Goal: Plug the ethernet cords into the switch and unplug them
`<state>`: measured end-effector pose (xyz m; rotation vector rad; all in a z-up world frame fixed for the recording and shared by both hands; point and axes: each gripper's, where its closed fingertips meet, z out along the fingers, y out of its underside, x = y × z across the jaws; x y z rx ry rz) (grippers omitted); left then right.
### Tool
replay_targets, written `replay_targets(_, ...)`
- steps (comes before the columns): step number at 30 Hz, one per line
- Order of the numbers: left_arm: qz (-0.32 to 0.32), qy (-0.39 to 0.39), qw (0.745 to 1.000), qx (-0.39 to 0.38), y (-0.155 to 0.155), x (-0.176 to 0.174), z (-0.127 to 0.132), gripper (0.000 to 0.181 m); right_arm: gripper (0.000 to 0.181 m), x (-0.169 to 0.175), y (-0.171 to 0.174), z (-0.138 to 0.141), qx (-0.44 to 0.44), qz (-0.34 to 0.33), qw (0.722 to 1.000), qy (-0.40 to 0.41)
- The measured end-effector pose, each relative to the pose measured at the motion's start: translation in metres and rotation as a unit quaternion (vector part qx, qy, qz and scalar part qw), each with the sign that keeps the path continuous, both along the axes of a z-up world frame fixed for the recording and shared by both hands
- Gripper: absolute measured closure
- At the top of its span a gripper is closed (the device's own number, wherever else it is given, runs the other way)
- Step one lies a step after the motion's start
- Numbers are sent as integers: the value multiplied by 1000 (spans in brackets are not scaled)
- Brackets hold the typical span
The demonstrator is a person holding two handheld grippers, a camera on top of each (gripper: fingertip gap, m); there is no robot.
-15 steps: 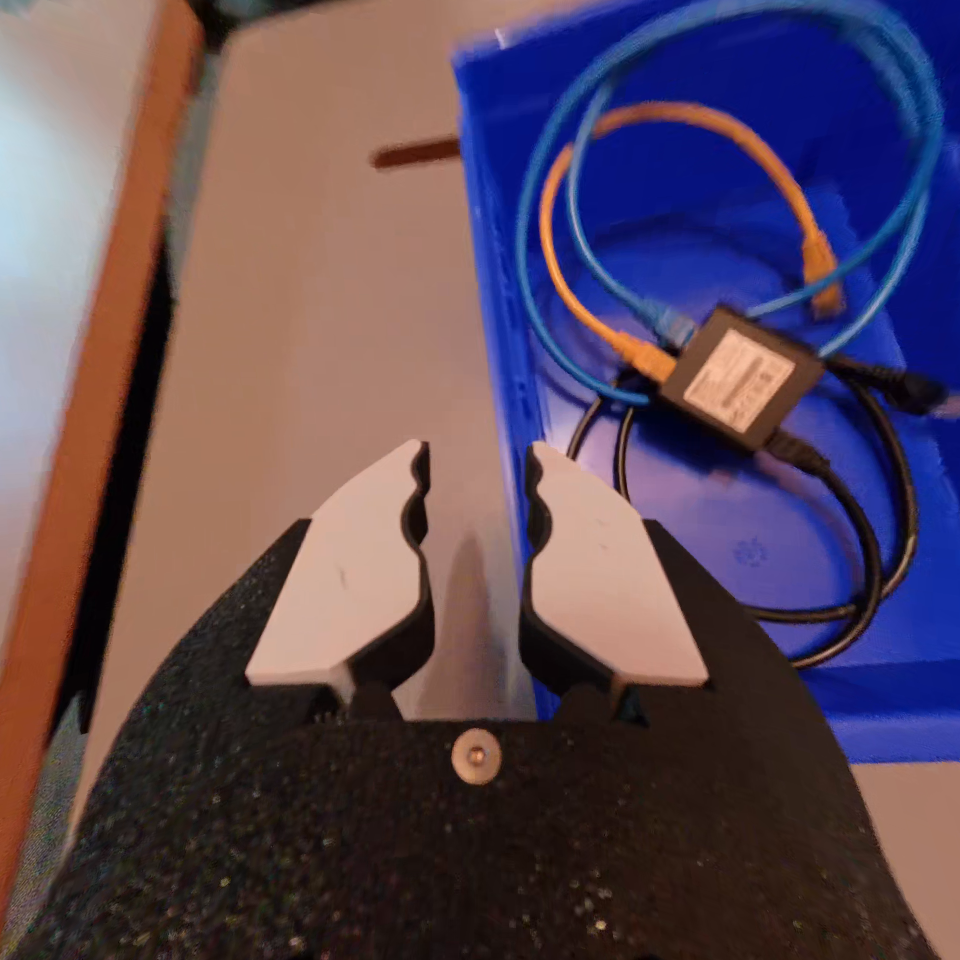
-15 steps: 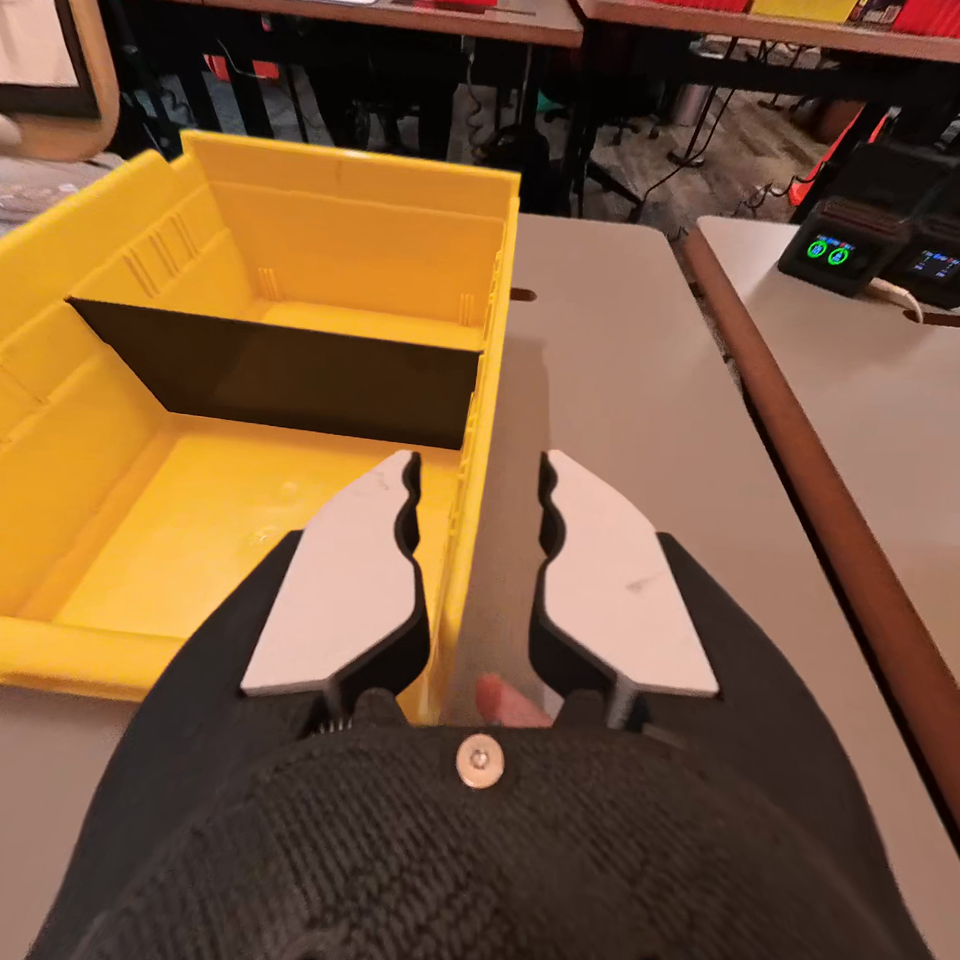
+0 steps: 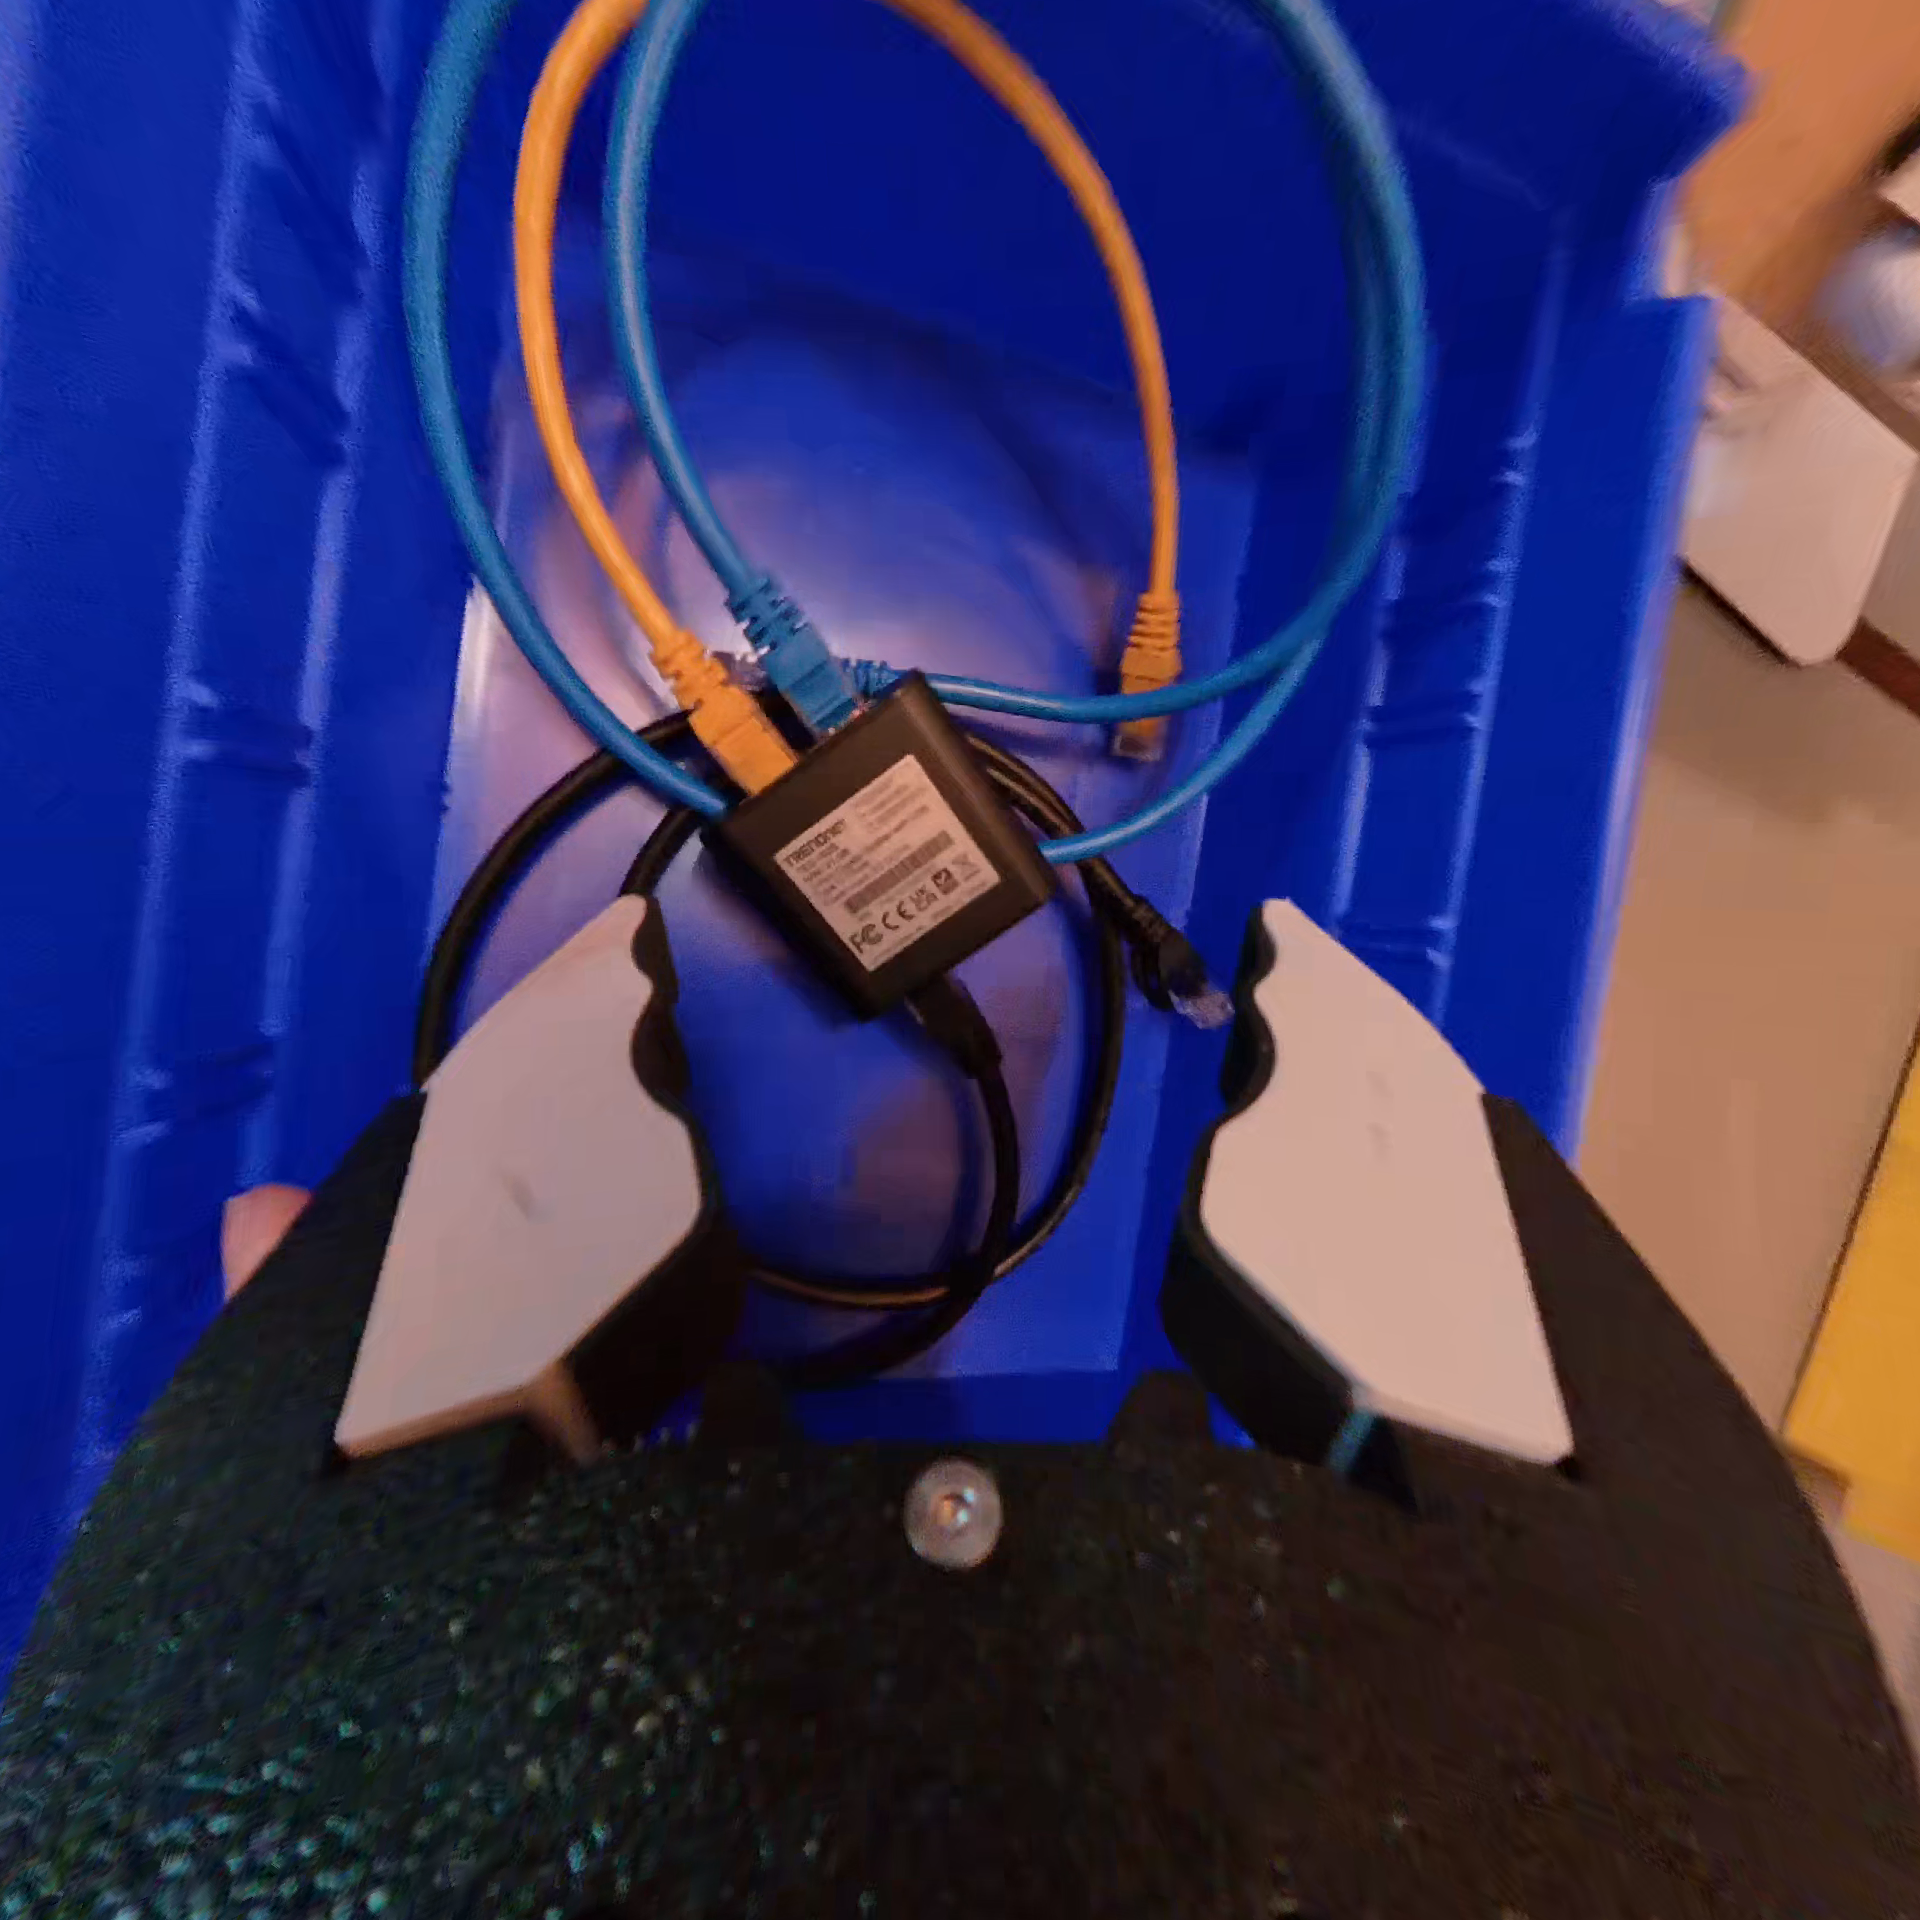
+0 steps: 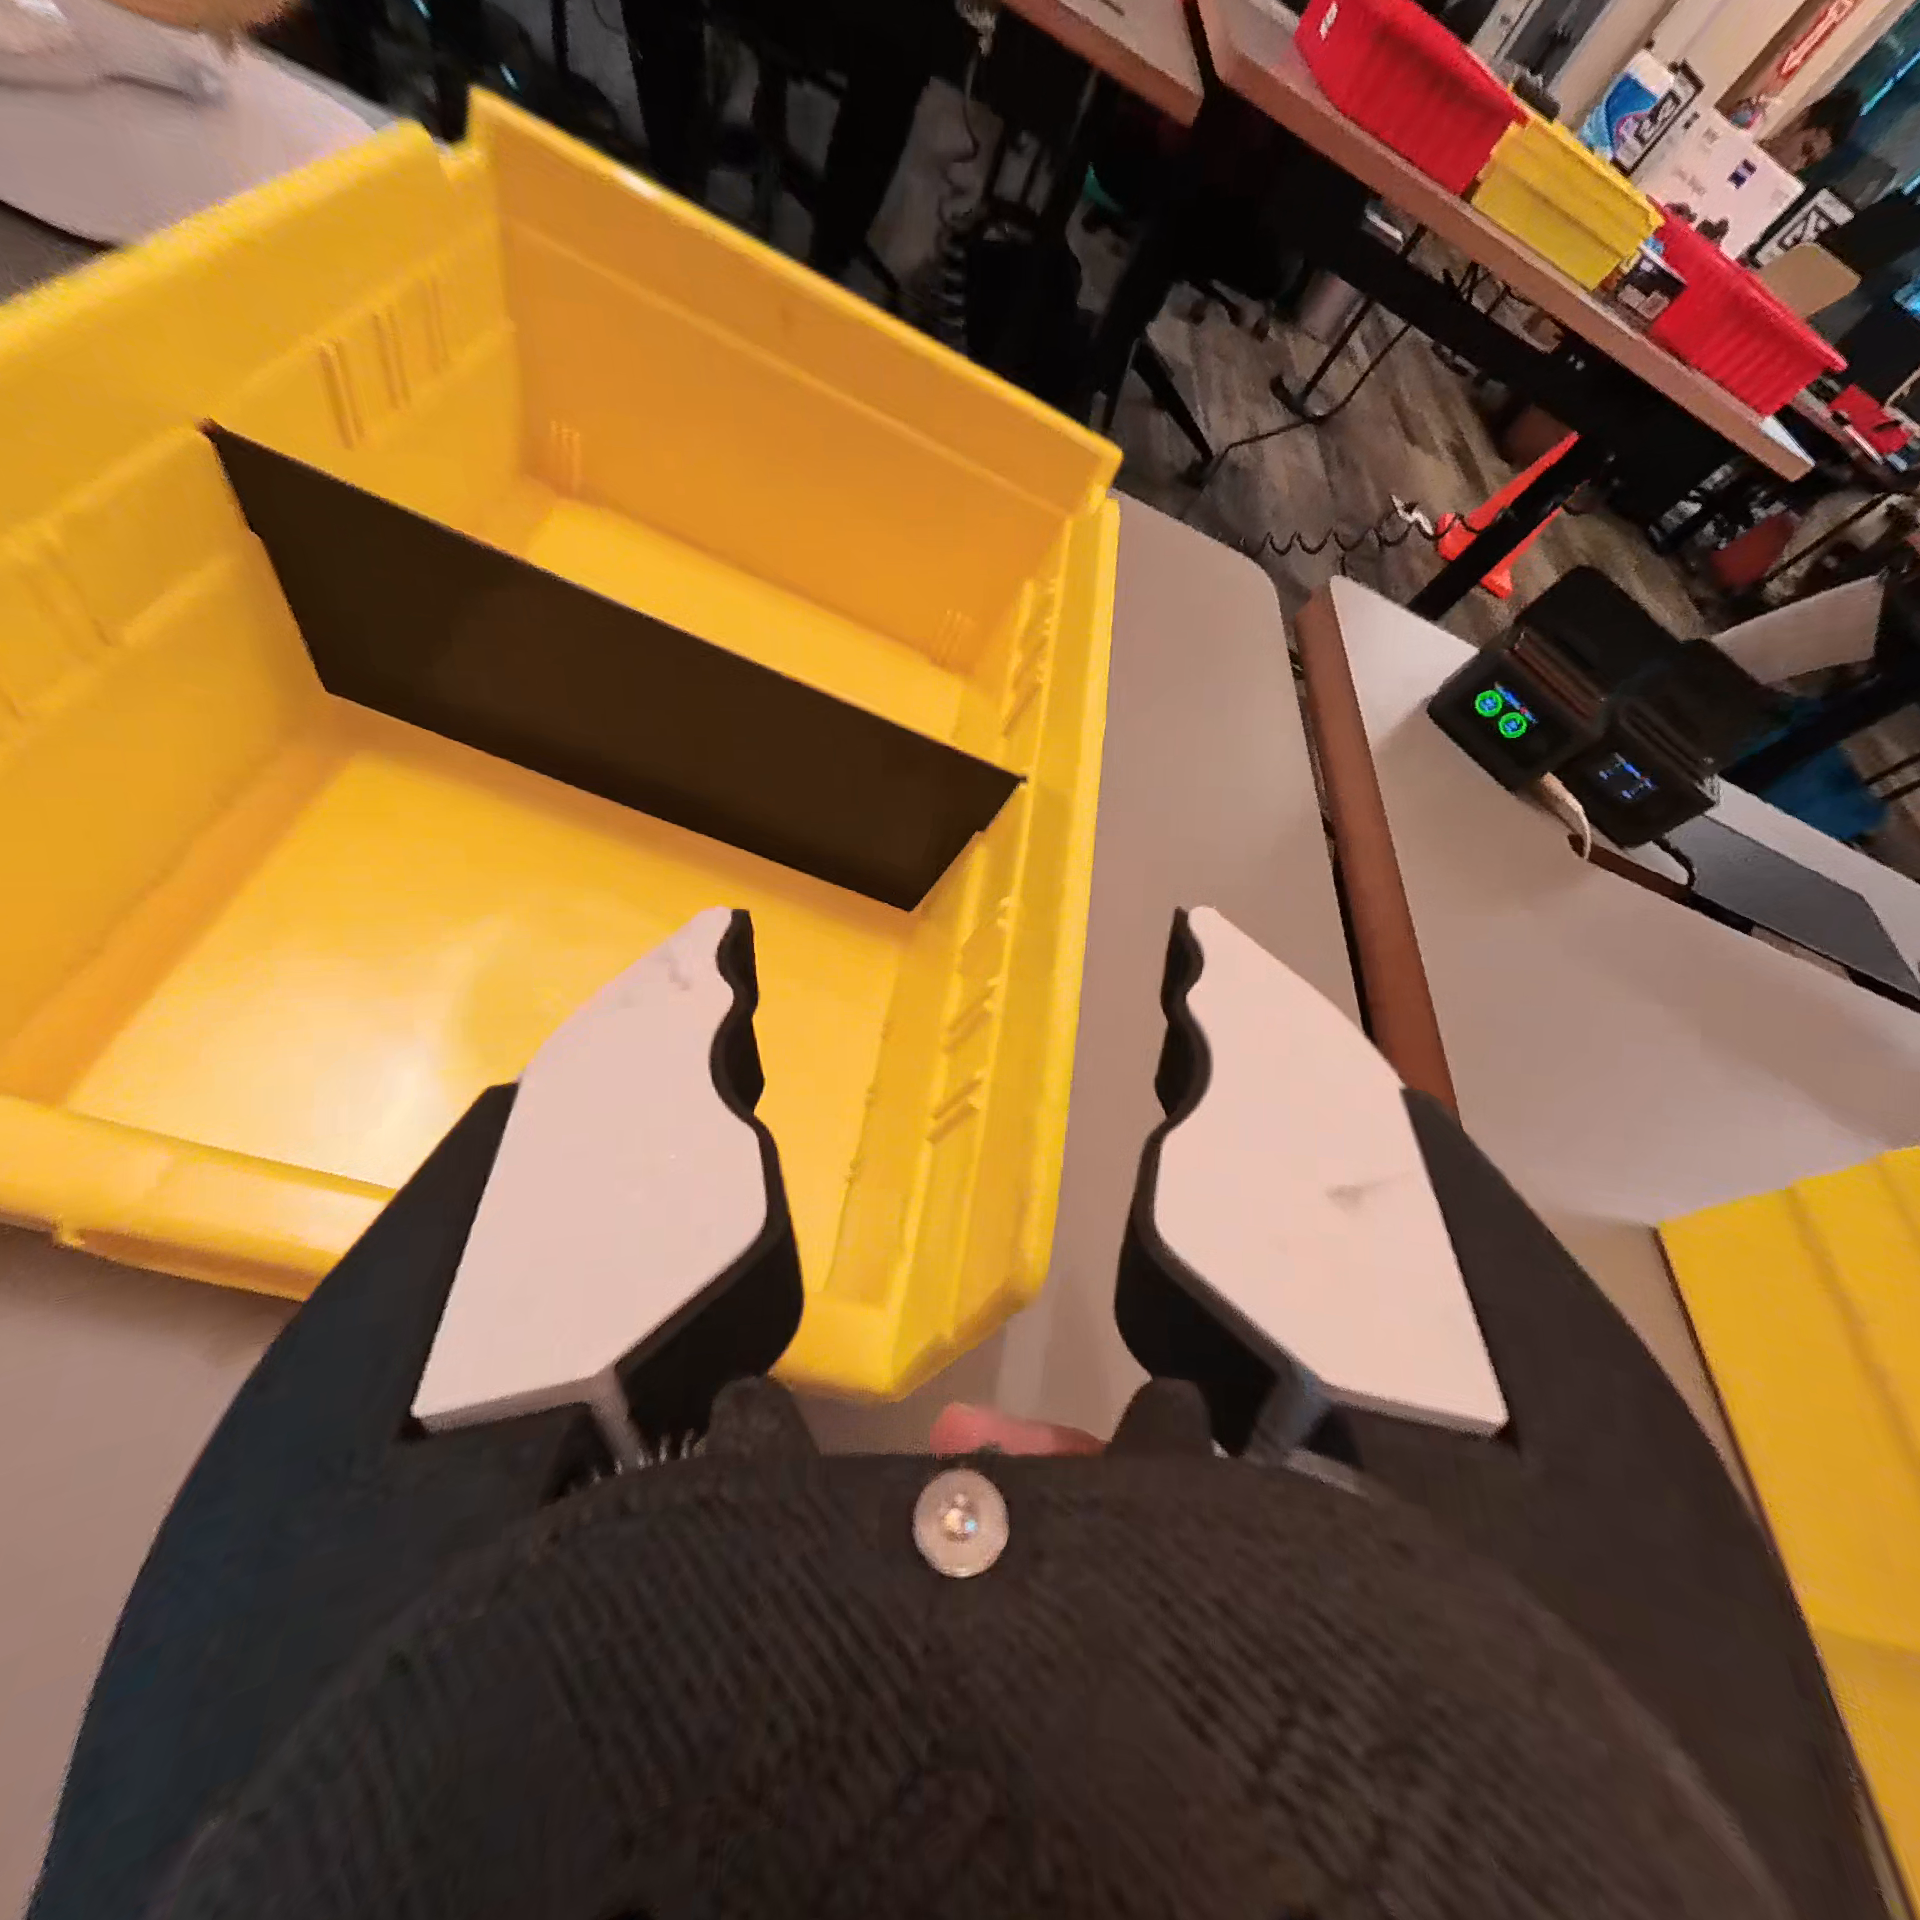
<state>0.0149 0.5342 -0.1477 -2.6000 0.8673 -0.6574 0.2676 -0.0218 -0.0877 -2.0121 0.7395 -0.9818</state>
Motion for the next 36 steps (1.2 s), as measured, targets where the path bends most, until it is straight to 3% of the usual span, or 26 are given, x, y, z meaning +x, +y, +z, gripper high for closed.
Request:
replay_targets(3, 40, -7, 998, -48, -3, 7, -19, 83, 107, -8, 16, 13, 37, 34, 999, -6)
replay_targets(7, 90, 33, 994, -44, 5, 4, -42, 95, 111, -18, 37, 20, 59, 75, 995, -8)
replay_targets(9, 115, 34, 993, -16, 14, 5, -43, 108, 113, -23, 47, 19, 63, 93, 994, -2)
replay_targets(18, 96, 12, 995, 29, 15, 3, -37, 112, 115, -44, 71, 34, 78, 147, 986, -15)
replay_targets(22, 37, -9, 995, 88, 12, -1, -5, 110, 116, -55, 83, 43, 98, 169, 981, -16)
replay_targets(28, -88, -49, 974, 202, -14, -5, 67, 112, 117, -83, 111, 60, 123, 221, 967, -22)
replay_targets(33, -164, -88, 926, 329, -42, -16, 154, 116, 117, -122, 143, 76, 146, 291, 945, -22)
replay_targets(36, -199, -128, 887, 398, -73, -27, 213, 117, 117, -158, 164, 94, 185, 353, 917, -13)
